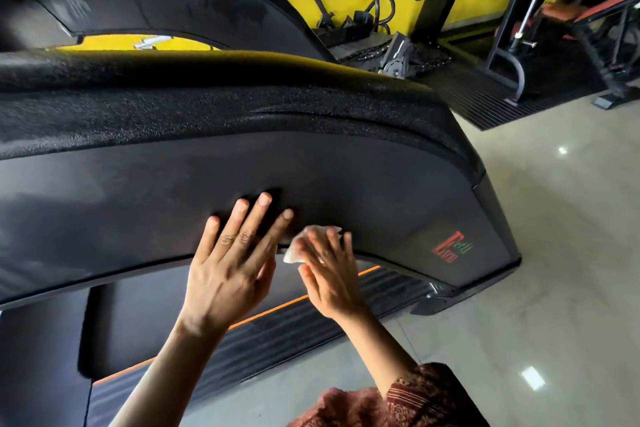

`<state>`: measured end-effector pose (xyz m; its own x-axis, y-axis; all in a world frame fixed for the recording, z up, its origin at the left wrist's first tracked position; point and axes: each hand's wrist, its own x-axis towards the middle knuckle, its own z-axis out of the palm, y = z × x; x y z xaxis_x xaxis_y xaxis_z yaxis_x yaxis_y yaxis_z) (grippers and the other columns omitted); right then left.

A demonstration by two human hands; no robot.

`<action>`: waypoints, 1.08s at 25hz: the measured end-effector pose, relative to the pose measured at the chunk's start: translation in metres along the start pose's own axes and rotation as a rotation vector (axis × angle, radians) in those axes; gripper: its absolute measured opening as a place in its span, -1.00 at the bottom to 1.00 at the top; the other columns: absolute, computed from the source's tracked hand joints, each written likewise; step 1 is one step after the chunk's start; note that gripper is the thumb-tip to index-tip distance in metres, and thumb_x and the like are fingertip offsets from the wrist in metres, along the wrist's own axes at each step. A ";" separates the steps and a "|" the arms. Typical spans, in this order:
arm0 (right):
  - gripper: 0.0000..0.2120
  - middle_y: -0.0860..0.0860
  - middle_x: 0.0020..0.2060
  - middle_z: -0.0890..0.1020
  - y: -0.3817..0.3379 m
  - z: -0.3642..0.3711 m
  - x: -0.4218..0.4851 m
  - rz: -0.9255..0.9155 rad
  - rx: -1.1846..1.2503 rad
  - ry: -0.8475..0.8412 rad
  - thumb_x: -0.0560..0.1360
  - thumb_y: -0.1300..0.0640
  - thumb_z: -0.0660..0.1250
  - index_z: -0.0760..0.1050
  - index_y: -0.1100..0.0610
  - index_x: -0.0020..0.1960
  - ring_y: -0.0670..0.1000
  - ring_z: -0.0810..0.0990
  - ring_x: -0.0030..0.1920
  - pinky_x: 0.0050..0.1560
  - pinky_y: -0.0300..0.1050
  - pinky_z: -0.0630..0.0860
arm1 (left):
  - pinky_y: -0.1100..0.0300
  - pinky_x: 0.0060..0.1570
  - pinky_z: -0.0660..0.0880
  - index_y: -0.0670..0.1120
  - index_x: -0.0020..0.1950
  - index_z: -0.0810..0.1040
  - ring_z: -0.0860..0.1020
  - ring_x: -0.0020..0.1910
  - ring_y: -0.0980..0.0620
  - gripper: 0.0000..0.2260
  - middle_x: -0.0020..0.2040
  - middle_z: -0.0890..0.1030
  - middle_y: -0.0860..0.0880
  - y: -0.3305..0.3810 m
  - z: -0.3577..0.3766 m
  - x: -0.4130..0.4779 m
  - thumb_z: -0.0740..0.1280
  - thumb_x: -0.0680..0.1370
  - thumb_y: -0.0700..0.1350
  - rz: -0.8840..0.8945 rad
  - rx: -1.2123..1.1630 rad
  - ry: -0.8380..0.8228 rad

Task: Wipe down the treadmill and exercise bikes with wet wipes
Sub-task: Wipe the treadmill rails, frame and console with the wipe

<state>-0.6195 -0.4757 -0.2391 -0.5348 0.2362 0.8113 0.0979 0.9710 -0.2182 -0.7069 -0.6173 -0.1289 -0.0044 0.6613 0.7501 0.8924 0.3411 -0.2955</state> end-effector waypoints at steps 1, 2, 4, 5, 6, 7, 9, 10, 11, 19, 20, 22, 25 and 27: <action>-0.62 -0.13 0.54 -0.04 0.008 -0.002 -0.004 0.027 -0.020 0.006 0.68 0.01 -0.16 0.24 0.01 0.41 0.04 0.08 0.44 0.33 0.15 0.14 | -0.06 0.26 0.21 -0.03 0.43 0.37 0.05 0.55 -0.01 -0.51 0.58 0.05 -0.05 -0.001 -0.002 -0.001 0.33 0.50 -0.16 -0.007 0.007 0.003; -0.61 -0.10 0.53 0.00 0.013 -0.005 0.001 0.106 -0.020 0.040 0.67 0.01 -0.17 0.22 0.01 0.42 0.04 0.08 0.43 0.32 0.17 0.14 | -0.06 0.26 0.20 -0.03 0.43 0.37 0.05 0.55 -0.01 -0.52 0.58 0.05 -0.05 -0.003 -0.004 -0.002 0.33 0.50 -0.16 -0.016 0.015 0.006; -0.56 -0.09 0.54 -0.08 0.009 -0.015 0.031 0.292 0.043 0.150 0.68 0.02 -0.19 -0.01 -0.03 0.54 0.03 -0.06 0.53 0.47 0.11 -0.04 | -0.06 0.27 0.20 -0.03 0.42 0.38 0.05 0.55 -0.02 -0.53 0.58 0.04 -0.05 -0.005 -0.007 -0.003 0.32 0.51 -0.15 -0.034 0.028 0.014; -0.55 -0.10 0.55 -0.14 0.001 -0.019 0.047 0.325 0.083 0.185 0.68 0.02 -0.18 -0.11 -0.04 0.56 0.02 -0.14 0.54 0.50 0.06 -0.15 | -0.06 0.27 0.19 -0.03 0.42 0.37 0.04 0.55 -0.02 -0.54 0.58 0.03 -0.06 -0.006 -0.009 -0.003 0.31 0.52 -0.15 -0.041 0.035 0.023; -0.54 -0.10 0.55 -0.17 -0.007 -0.020 0.058 0.284 0.088 0.188 0.68 0.02 -0.17 -0.13 -0.04 0.56 0.02 -0.18 0.54 0.50 0.04 -0.21 | -0.07 0.27 0.19 -0.03 0.42 0.37 0.03 0.55 -0.02 -0.54 0.58 0.02 -0.06 -0.007 -0.010 -0.002 0.31 0.52 -0.14 -0.048 0.040 0.033; -0.55 -0.11 0.55 -0.16 -0.014 -0.017 0.059 0.173 0.060 0.151 0.68 0.01 -0.15 -0.09 -0.05 0.55 0.02 -0.18 0.54 0.49 0.05 -0.22 | -0.07 0.27 0.19 -0.04 0.42 0.37 0.03 0.55 -0.02 -0.54 0.58 0.02 -0.06 -0.008 -0.010 -0.002 0.30 0.52 -0.14 -0.052 0.041 0.040; -0.59 -0.11 0.55 -0.07 -0.015 -0.007 0.037 -0.070 -0.016 0.054 0.68 0.00 -0.12 0.07 -0.05 0.52 0.00 -0.11 0.55 0.49 0.06 -0.16 | -0.06 0.25 0.20 -0.04 0.42 0.37 0.03 0.55 -0.02 -0.54 0.58 0.03 -0.06 -0.012 -0.010 -0.004 0.31 0.52 -0.14 -0.050 0.041 0.043; -0.61 -0.11 0.54 0.01 -0.007 -0.003 0.021 -0.107 -0.047 0.016 0.68 0.00 -0.13 0.17 -0.02 0.47 -0.01 -0.06 0.54 0.48 0.06 -0.10 | -0.06 0.24 0.21 -0.04 0.42 0.37 0.04 0.55 -0.02 -0.53 0.58 0.04 -0.06 -0.013 -0.011 -0.007 0.32 0.51 -0.14 -0.049 0.045 0.040; -0.62 -0.08 0.50 0.08 0.002 0.000 0.005 -0.050 -0.072 -0.028 0.67 0.00 -0.14 0.24 0.01 0.42 0.02 0.02 0.53 0.44 0.07 -0.02 | -0.05 0.24 0.22 -0.03 0.42 0.37 0.06 0.55 -0.02 -0.53 0.58 0.05 -0.06 -0.015 -0.011 -0.010 0.33 0.51 -0.14 -0.051 0.053 0.035; -0.55 -0.14 0.54 0.06 -0.036 -0.017 0.056 -0.188 -0.036 0.012 0.66 0.01 -0.03 0.05 -0.07 0.54 -0.03 0.05 0.53 0.50 0.11 -0.04 | -0.09 0.26 0.21 -0.02 0.46 0.31 0.05 0.55 -0.03 -0.53 0.58 0.04 -0.07 -0.025 -0.019 -0.017 0.28 0.55 -0.10 -0.087 0.092 0.084; -0.56 -0.14 0.54 0.02 -0.033 -0.023 0.073 -0.166 -0.058 0.082 0.67 0.00 -0.03 0.03 -0.08 0.54 -0.06 -0.02 0.54 0.51 0.06 -0.12 | -0.09 0.25 0.22 -0.02 0.46 0.30 0.05 0.55 -0.03 -0.53 0.58 0.04 -0.07 -0.027 -0.020 -0.015 0.29 0.55 -0.10 -0.081 0.095 0.093; -0.57 -0.12 0.55 -0.05 -0.017 -0.030 0.085 0.004 -0.071 0.204 0.67 0.01 -0.06 0.02 -0.05 0.53 -0.04 -0.09 0.54 0.51 0.05 -0.15 | -0.09 0.25 0.22 -0.03 0.45 0.33 0.05 0.55 -0.03 -0.54 0.58 0.04 -0.07 -0.027 -0.021 -0.012 0.29 0.55 -0.09 -0.086 0.100 0.102; -0.52 -0.05 0.56 -0.12 -0.008 -0.023 0.054 0.175 -0.038 0.220 0.68 0.04 -0.10 -0.12 0.01 0.57 0.06 -0.12 0.55 0.50 0.08 -0.14 | -0.08 0.27 0.20 -0.03 0.44 0.33 0.04 0.55 -0.03 -0.56 0.58 0.02 -0.06 -0.023 -0.020 -0.008 0.26 0.56 -0.08 -0.111 0.089 0.105; -0.52 -0.05 0.56 -0.09 -0.024 -0.018 0.037 0.035 -0.038 0.145 0.68 0.05 -0.07 -0.09 0.02 0.57 0.06 -0.10 0.55 0.50 0.05 -0.12 | -0.08 0.27 0.19 -0.03 0.45 0.30 0.03 0.55 -0.03 -0.54 0.58 0.02 -0.07 -0.023 -0.020 -0.003 0.26 0.56 -0.08 -0.094 0.079 0.113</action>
<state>-0.6268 -0.4898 -0.1944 -0.4042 0.2705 0.8738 0.1472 0.9621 -0.2297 -0.7180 -0.6400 -0.1125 -0.0312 0.5463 0.8370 0.8519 0.4525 -0.2636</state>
